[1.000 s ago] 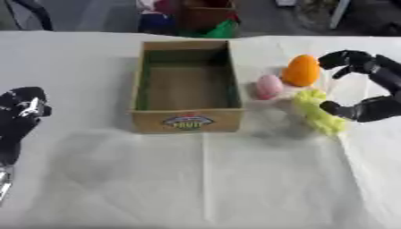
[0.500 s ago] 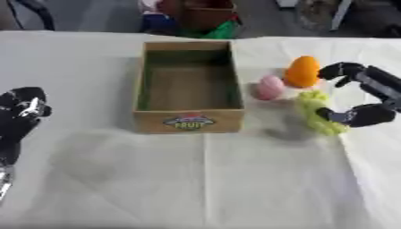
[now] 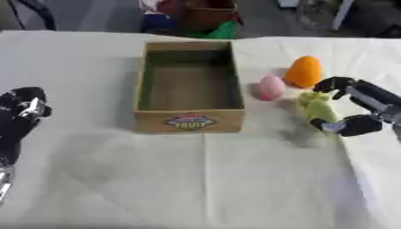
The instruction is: Pick up objects on the table and place them in the box.
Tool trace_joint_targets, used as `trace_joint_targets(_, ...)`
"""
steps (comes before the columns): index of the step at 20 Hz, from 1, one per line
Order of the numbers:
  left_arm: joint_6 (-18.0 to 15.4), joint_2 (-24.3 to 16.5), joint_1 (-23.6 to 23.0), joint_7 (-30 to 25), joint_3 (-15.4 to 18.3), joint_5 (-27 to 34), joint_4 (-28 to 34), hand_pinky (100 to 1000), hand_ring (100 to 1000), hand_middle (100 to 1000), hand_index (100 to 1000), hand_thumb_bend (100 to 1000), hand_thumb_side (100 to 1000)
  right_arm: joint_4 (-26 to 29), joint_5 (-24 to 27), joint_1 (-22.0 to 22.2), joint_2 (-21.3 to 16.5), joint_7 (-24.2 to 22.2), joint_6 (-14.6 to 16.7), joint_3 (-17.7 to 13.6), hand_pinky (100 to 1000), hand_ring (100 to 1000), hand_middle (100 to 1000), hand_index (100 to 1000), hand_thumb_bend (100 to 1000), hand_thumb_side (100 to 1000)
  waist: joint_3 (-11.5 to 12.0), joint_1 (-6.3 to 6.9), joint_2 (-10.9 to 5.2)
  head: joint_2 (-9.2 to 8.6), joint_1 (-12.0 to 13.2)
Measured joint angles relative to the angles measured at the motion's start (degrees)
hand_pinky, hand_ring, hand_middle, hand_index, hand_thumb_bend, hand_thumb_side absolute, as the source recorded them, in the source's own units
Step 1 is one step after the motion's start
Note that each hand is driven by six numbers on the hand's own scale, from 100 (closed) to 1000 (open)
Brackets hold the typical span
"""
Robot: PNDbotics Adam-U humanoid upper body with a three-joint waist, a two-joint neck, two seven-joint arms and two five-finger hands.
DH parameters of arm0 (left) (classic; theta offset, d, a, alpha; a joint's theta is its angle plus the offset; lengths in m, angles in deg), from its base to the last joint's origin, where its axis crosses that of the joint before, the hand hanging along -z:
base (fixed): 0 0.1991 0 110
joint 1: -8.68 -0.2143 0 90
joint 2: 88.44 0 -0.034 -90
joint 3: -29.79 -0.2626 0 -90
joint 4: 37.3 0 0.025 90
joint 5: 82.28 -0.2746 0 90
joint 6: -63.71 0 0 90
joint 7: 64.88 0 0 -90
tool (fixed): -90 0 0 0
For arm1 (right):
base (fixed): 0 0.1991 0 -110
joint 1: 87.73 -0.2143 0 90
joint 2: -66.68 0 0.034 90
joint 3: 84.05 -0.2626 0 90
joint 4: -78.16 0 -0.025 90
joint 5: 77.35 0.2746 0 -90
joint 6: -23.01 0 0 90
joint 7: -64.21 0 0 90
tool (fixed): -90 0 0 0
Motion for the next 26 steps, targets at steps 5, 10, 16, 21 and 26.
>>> trace_joint_targets(5, 0.00, 0.00, 0.00, 0.00, -0.01, 0.00, 0.00, 635, 534, 502, 667, 174, 254, -0.62, -2.95, -0.05, 0.19, 0.58, -0.69, 0.00, 723, 831, 852, 863, 408, 476, 0.04, 0.01, 0.00, 0.00, -0.01)
trace_joint_targets(10, 0.00, 0.00, 0.00, -0.03, -0.14, 0.05, 0.00, 635, 534, 502, 667, 174, 254, -1.28, -6.14, -0.04, 0.27, -0.25, -1.89, 0.01, 674, 798, 842, 863, 409, 496, 0.04, 0.08, 0.00, 0.00, -0.01)
trace_joint_targets(16, -0.05, 0.00, 0.00, -0.09, -0.26, 0.05, 0.00, 635, 534, 502, 667, 173, 254, -1.37, -8.26, -0.04, 0.65, -0.10, -3.48, -0.03, 501, 640, 817, 846, 100, 450, 0.03, 0.22, 0.00, 0.00, -0.02)
trace_joint_targets(21, -0.05, 0.00, 0.00, -0.12, -0.26, 0.06, 0.00, 635, 534, 502, 667, 173, 254, -1.33, -8.30, -0.03, 0.70, 2.46, -4.58, -0.04, 373, 530, 756, 794, 100, 296, -0.05, 0.34, 0.00, 0.00, -0.04)
trace_joint_targets(26, 0.02, 0.01, 0.00, -0.18, -0.26, 0.06, 0.00, 635, 534, 502, 667, 172, 254, -0.76, -6.83, -0.04, 0.70, 6.28, -4.80, -0.04, 311, 493, 722, 771, 100, 236, -0.09, 0.49, 0.00, 0.00, -0.11)
